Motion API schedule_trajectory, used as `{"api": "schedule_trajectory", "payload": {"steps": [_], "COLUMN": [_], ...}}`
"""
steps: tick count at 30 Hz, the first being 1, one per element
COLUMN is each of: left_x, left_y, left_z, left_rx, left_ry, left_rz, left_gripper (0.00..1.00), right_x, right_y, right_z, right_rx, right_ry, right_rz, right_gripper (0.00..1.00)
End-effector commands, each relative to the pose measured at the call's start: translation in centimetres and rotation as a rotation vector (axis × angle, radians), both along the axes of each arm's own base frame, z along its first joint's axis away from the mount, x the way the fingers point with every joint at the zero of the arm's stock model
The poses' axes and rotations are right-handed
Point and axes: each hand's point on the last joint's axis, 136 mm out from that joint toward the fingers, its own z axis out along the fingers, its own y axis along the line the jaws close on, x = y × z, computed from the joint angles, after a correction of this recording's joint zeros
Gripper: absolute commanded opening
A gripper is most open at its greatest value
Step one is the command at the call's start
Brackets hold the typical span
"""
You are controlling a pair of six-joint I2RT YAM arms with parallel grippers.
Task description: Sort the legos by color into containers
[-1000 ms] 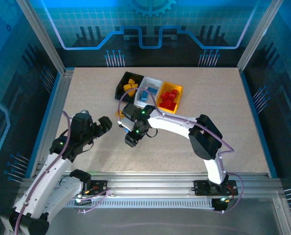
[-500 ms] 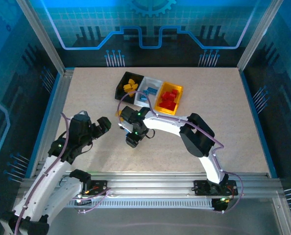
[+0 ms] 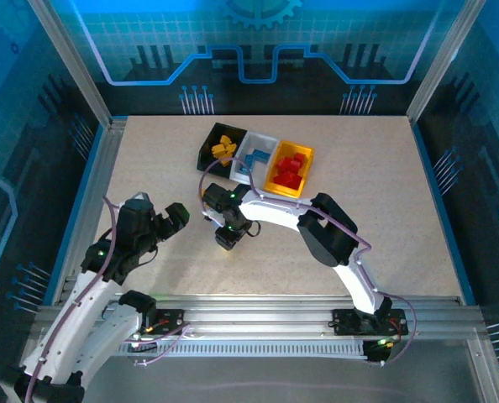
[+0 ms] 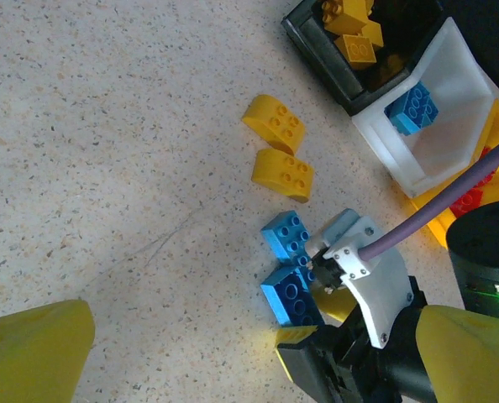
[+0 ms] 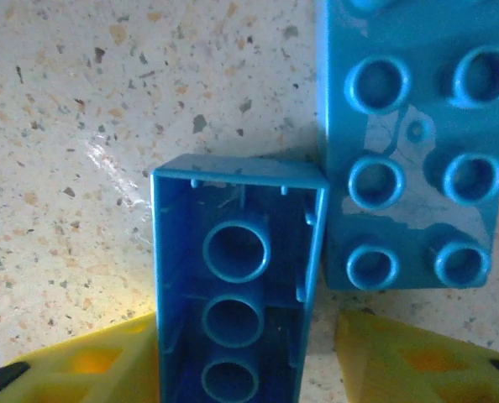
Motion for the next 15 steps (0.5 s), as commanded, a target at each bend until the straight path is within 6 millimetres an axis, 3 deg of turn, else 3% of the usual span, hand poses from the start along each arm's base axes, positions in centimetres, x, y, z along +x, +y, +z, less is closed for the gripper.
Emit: {"api": "schedule_trajectory", "payload": {"steps": [1, 3, 6, 15], "left_x": [-0.3, -0.2, -0.1, 1.0], "left_y": [0.8, 0.8, 0.7, 0.1], "left_z": [-0.9, -1.0, -1.1, -1.4], "left_rx": [0.018, 0.013, 0.004, -0.013], "left_ry": [0.020, 0.017, 0.016, 0.012], "left_rz": [0.033, 0.038, 0.043, 0.033], "left_gripper": [0.99, 0.99, 0.99, 0.99], "right_x": [0.1, 0.2, -0.1, -2.5], "right_y": [-0.4, -0.5, -0.5, -1.6], "right_z": [-0.2, 0.0, 0.8, 5.0], "right_rx": [-0.031, -0.029, -0.012, 0.121], "right_ry": [0.000, -0.006, -0.009, 0.022], "right_rz": [-0.017, -0.023, -0.018, 0.017], "right_gripper": [0.46, 0.37, 0.33, 0.29]}}
